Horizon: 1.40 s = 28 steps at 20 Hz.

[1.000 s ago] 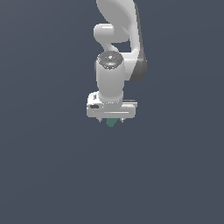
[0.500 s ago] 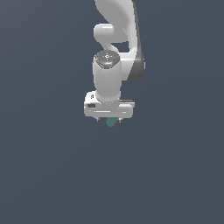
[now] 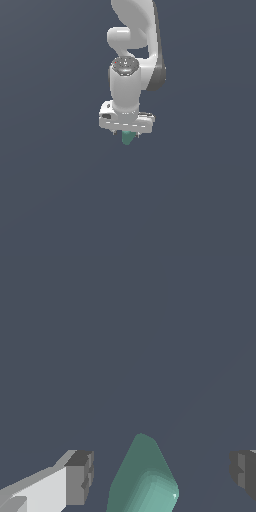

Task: Pick up the object and move it to a goal position.

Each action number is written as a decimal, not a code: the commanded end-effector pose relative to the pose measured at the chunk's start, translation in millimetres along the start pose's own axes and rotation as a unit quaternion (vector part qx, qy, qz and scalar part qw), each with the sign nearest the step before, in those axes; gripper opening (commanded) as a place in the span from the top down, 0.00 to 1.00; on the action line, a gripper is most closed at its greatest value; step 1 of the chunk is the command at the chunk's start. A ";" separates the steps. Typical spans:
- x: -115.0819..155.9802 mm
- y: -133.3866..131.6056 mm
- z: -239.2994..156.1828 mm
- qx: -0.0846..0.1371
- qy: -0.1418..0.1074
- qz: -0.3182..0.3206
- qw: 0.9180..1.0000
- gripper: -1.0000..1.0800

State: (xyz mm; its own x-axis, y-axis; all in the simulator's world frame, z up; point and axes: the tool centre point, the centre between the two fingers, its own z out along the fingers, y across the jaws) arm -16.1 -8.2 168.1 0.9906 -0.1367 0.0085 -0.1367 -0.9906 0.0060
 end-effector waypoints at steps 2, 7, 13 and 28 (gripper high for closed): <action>-12.5 -2.2 2.9 0.000 -0.001 0.031 1.000 0.04; -36.2 -5.4 8.2 0.000 -0.002 0.090 0.996 0.04; -64.8 -8.2 14.6 0.001 -0.003 0.158 0.987 0.04; -96.2 -10.2 21.5 0.002 -0.005 0.229 0.973 0.04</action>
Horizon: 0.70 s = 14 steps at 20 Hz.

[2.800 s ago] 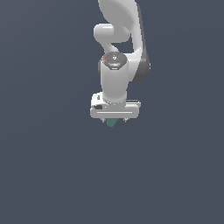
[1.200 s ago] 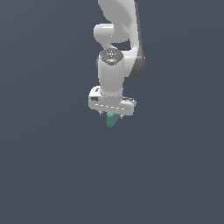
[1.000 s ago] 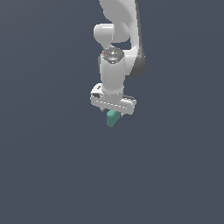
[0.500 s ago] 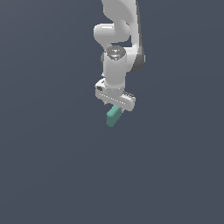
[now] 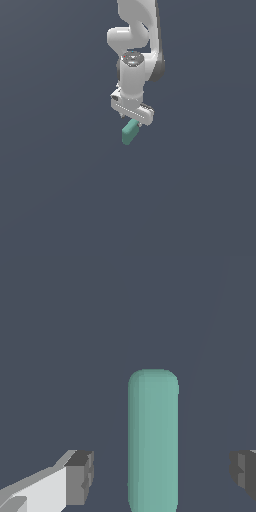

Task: Pick up the object and move it to a goal position.

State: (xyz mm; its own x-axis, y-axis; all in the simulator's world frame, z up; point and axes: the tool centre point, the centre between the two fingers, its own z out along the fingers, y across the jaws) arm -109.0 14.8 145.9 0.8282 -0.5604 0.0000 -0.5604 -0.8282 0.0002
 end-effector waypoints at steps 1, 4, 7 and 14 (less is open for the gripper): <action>0.0 0.0 0.0 0.000 0.000 0.000 1.000 0.04; -0.2 0.0 2.5 0.000 0.000 0.000 1.000 0.04; -0.5 0.2 10.2 0.000 0.000 0.000 1.000 0.04; -1.5 1.0 40.5 0.000 0.000 0.002 1.000 0.04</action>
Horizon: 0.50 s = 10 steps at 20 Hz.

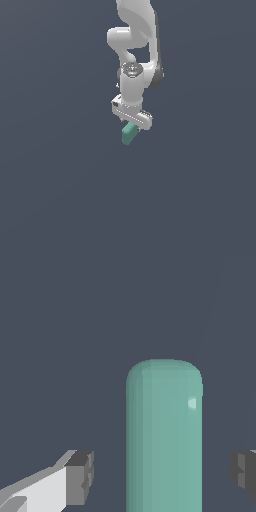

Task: Pick up the object and move it to a goal position.

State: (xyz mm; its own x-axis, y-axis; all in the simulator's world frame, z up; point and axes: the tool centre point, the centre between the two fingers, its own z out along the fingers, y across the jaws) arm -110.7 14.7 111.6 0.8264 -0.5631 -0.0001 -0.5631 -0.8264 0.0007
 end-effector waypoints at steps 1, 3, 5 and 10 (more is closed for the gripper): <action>-0.2 -0.2 9.2 0.000 0.000 0.000 1.000 0.04; 0.0 -0.2 13.6 0.000 0.000 0.001 1.000 0.04; 0.1 -0.4 15.7 0.000 0.000 0.001 1.000 0.04; 0.1 -0.4 15.9 0.000 0.000 0.001 1.000 1.00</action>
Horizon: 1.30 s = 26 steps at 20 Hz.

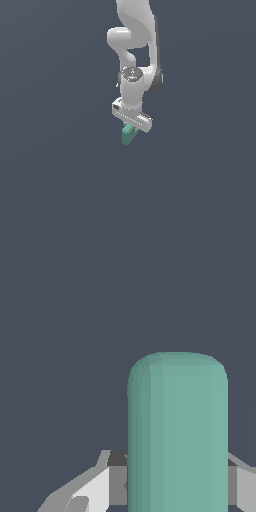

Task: Pick up the object and move it to a goal position.

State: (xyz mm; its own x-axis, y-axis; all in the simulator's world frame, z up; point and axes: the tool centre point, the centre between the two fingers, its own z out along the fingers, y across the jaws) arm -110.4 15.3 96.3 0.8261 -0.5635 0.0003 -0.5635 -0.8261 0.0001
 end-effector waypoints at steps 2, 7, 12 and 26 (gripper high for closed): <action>0.2 0.2 0.6 0.000 0.000 0.000 1.000 1.00; 0.2 0.1 0.3 0.000 0.000 0.000 1.000 1.00; 3.0 1.8 -6.1 0.000 0.000 0.000 1.000 1.00; 40.7 25.7 -87.6 0.000 0.000 0.000 1.000 1.00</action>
State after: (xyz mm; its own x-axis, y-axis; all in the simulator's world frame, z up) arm -94.0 -22.3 170.7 0.8259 -0.5639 -0.0006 -0.5639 -0.8259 -0.0001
